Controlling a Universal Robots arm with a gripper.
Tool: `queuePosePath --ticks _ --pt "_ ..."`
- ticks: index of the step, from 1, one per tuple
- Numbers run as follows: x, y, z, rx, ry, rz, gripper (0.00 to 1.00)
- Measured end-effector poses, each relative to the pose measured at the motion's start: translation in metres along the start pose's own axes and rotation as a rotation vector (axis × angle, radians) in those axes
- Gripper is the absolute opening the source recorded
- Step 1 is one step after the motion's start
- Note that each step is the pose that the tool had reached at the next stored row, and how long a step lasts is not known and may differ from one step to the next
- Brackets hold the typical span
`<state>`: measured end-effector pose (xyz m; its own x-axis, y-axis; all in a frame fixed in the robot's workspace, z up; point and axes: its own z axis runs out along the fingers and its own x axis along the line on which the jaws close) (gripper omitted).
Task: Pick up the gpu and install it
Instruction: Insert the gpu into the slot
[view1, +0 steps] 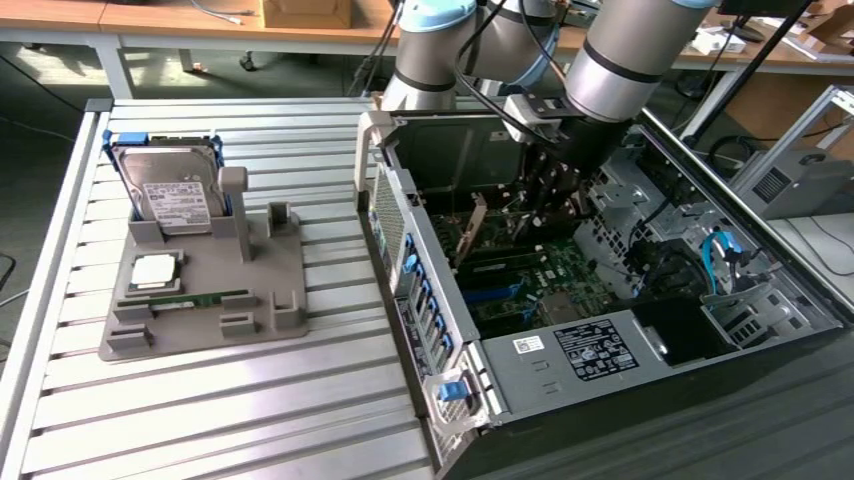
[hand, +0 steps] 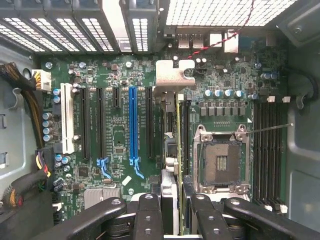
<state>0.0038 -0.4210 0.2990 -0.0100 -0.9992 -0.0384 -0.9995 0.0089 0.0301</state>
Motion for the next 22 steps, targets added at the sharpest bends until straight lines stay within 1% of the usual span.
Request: queuePosePath --ticks 9,22 --pt "0.009 0.0017 0.0011 0.0000 0.0000 0.000 0.27" --pt "0.015 0.0033 0.0026 0.0000 0.0003 0.000 0.27"
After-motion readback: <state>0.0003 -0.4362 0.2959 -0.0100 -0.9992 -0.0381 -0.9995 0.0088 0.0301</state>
